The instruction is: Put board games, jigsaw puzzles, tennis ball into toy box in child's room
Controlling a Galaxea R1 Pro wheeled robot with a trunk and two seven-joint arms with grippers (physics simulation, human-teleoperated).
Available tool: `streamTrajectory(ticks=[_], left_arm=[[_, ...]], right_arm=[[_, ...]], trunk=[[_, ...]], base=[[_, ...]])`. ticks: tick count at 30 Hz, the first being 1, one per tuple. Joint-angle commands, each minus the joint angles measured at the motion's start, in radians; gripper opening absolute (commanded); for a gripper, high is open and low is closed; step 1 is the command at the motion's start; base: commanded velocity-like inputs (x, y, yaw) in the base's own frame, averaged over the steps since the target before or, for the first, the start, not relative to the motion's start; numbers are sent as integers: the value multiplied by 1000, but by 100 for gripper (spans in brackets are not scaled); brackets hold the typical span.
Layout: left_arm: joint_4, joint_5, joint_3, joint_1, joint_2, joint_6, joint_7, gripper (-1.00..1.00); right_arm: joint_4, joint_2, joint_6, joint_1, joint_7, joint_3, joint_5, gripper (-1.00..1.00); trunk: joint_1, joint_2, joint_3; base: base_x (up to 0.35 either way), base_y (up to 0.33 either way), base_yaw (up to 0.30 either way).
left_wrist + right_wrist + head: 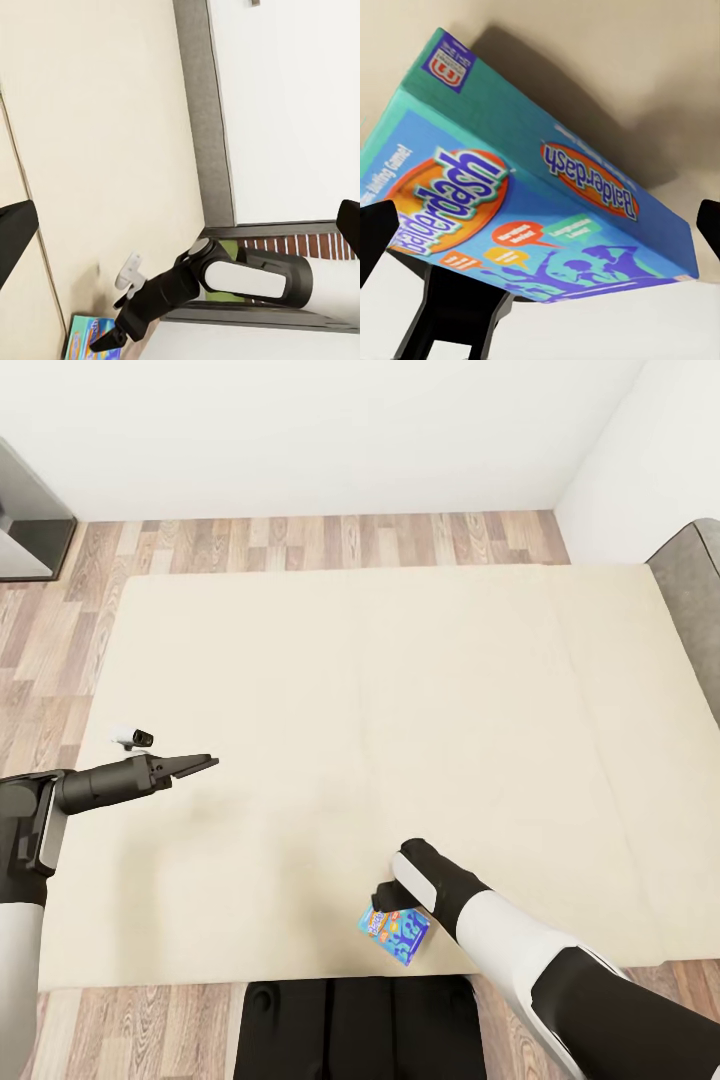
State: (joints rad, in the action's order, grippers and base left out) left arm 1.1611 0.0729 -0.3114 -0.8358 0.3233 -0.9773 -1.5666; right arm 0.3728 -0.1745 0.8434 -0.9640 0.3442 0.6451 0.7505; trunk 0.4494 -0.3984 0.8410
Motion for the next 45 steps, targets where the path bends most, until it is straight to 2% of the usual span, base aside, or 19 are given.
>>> streamTrajectory(ticks=[1, 5, 11, 35, 45], left_arm=[[0, -1, 0, 0, 0, -11, -4, 100], [0, -1, 0, 0, 0, -11, -4, 100], [0, -1, 0, 0, 0, -11, -4, 100], [0, -1, 0, 0, 0, -11, -4, 100], [0, -1, 0, 0, 1, -10, -4, 100]], right_arm=[[1, 0, 2, -1, -7, 6, 10, 100], [1, 0, 2, -1, -56, 6, 10, 100], [0, 0, 11, -1, -75, 12, 10, 100], [-18, 0, 106, -1, -71, 15, 9, 100], [-20, 0, 111, -1, -71, 15, 7, 100]], trunk=[[1, -2, 1], [1, -2, 1], [1, -2, 1], [1, -2, 1], [1, -2, 1]], base=[[0, 0, 0], [0, 0, 0], [0, 0, 0], [0, 0, 0], [0, 0, 0]])
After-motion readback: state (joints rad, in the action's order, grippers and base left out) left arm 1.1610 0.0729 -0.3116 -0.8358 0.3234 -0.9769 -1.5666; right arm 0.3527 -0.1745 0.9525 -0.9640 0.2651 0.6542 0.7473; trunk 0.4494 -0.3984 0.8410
